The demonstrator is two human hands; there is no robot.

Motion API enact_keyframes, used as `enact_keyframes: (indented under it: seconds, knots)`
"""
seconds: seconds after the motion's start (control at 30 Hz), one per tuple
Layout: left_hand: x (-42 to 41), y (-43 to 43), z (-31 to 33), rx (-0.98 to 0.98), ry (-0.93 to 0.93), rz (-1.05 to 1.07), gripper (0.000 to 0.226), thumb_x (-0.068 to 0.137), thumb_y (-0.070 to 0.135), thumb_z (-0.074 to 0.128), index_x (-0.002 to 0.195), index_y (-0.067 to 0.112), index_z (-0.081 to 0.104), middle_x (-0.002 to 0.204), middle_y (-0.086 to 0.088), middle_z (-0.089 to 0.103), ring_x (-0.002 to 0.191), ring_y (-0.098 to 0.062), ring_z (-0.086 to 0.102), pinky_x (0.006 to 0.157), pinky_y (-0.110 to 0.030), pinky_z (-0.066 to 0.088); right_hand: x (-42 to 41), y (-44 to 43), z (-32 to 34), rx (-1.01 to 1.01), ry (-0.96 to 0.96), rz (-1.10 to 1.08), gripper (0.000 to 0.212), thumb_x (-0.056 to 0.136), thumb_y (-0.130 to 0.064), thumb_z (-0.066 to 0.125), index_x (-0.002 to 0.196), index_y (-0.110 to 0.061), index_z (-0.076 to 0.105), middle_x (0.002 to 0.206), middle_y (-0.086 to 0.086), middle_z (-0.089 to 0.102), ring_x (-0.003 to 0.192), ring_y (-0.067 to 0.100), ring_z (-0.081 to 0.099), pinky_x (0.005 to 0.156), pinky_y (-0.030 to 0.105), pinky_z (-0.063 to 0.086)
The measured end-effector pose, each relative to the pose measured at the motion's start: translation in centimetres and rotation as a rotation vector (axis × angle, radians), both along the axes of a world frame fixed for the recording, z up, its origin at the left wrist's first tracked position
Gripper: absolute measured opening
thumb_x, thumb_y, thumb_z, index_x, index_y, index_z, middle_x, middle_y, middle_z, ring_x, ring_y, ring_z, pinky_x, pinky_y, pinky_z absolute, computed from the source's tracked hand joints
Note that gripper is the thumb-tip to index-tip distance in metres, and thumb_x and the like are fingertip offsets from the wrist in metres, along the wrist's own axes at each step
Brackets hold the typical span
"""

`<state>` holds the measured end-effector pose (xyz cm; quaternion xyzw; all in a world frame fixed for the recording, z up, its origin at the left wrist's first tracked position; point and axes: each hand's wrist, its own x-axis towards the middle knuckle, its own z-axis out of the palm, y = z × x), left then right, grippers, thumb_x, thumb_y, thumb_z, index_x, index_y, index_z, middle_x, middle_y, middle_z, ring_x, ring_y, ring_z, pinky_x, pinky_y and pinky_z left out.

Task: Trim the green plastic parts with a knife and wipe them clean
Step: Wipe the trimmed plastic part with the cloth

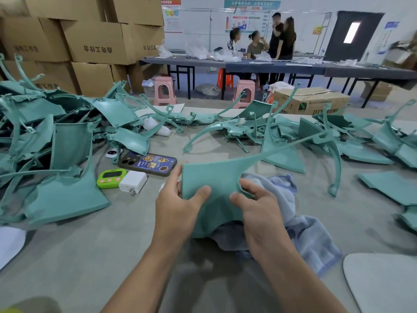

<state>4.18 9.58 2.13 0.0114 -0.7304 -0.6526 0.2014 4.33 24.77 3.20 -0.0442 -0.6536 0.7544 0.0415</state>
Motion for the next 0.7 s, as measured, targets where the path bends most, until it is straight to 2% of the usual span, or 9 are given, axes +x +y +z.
enact_keyframes:
  seconds: [0.1,0.2,0.23,0.3,0.37,0.43,0.57,0.63,0.7]
  knots:
    - [0.1,0.2,-0.1,-0.075,0.06,-0.023,0.039,0.076,0.045,0.074,0.113,0.049,0.063,0.096,0.018,0.076,0.085,-0.002,0.072,0.065,-0.015,0.052,0.2,-0.1,0.1,0.126,0.077,0.021,0.032,0.093,-0.01,0.069,0.087,-0.04,0.077,0.087,-0.009,0.079,0.082,0.008,0.074,0.069,0.024,0.055]
    - [-0.1,0.0,-0.1,0.028,0.053,-0.049,0.021,0.091,0.046,0.061,0.111,0.046,0.069,0.096,0.013,0.078,0.086,-0.008,0.074,0.069,-0.024,0.055,0.2,-0.3,0.1,0.156,0.106,0.038,0.03,0.092,-0.01,0.07,0.088,-0.038,0.078,0.089,-0.006,0.079,0.086,0.013,0.074,0.076,0.032,0.059]
    - [-0.2,-0.2,-0.1,0.058,0.045,-0.035,0.02,0.094,0.046,0.057,0.109,0.049,0.07,0.097,0.013,0.078,0.087,-0.007,0.074,0.071,-0.024,0.055,0.3,-0.4,0.2,0.167,0.116,0.043,0.029,0.092,-0.01,0.07,0.088,-0.037,0.078,0.09,-0.006,0.079,0.086,0.013,0.074,0.078,0.033,0.059]
    - [-0.1,-0.3,0.0,0.044,0.042,0.048,0.022,0.097,0.045,0.052,0.1,0.05,0.073,0.096,0.022,0.076,0.087,0.005,0.069,0.071,-0.013,0.05,0.4,-0.5,0.2,0.177,0.123,0.052,0.029,0.093,-0.01,0.07,0.088,-0.037,0.078,0.092,-0.007,0.079,0.088,0.012,0.074,0.081,0.035,0.058]
    - [-0.1,-0.2,0.2,0.032,0.054,0.116,0.028,0.1,0.043,0.049,0.089,0.04,0.075,0.087,0.025,0.074,0.078,0.01,0.064,0.065,-0.008,0.045,0.4,-0.4,0.2,0.164,0.114,0.054,0.028,0.093,-0.009,0.07,0.089,-0.036,0.077,0.092,-0.007,0.079,0.088,0.012,0.074,0.08,0.034,0.058]
    - [-0.2,-0.1,0.4,0.079,0.068,0.093,0.031,0.102,0.036,0.05,0.082,0.03,0.073,0.077,0.018,0.072,0.069,0.006,0.062,0.062,-0.01,0.046,0.4,-0.4,0.0,0.142,0.09,0.057,0.025,0.094,-0.011,0.07,0.091,-0.034,0.077,0.092,-0.006,0.079,0.088,0.011,0.074,0.078,0.03,0.056]
    - [0.4,0.3,1.1,0.34,-0.112,-0.176,0.011,0.09,0.03,0.071,0.091,0.023,0.079,0.094,-0.006,0.079,0.082,-0.022,0.076,0.064,-0.031,0.059,0.5,0.2,0.7,0.045,0.043,0.103,0.015,0.092,-0.012,0.072,0.085,-0.024,0.08,0.087,0.0,0.08,0.082,0.014,0.075,0.072,0.025,0.056]
    - [0.7,0.8,1.5,0.395,-0.146,-0.187,0.012,0.093,0.018,0.069,0.092,0.022,0.08,0.096,-0.011,0.079,0.084,-0.026,0.076,0.064,-0.033,0.059,0.4,0.7,1.2,0.248,0.09,-0.063,0.015,0.085,-0.019,0.079,0.073,-0.026,0.076,0.078,-0.009,0.077,0.073,-0.001,0.07,0.067,0.012,0.05]
    - [0.7,0.9,2.1,0.514,-0.08,-0.076,0.016,0.094,0.013,0.066,0.091,0.02,0.08,0.094,-0.01,0.079,0.081,-0.023,0.075,0.063,-0.031,0.059,0.7,1.3,2.0,0.461,0.18,-0.321,0.016,0.081,-0.024,0.081,0.09,-0.036,0.075,0.087,-0.019,0.075,0.08,-0.013,0.066,0.07,0.0,0.043]
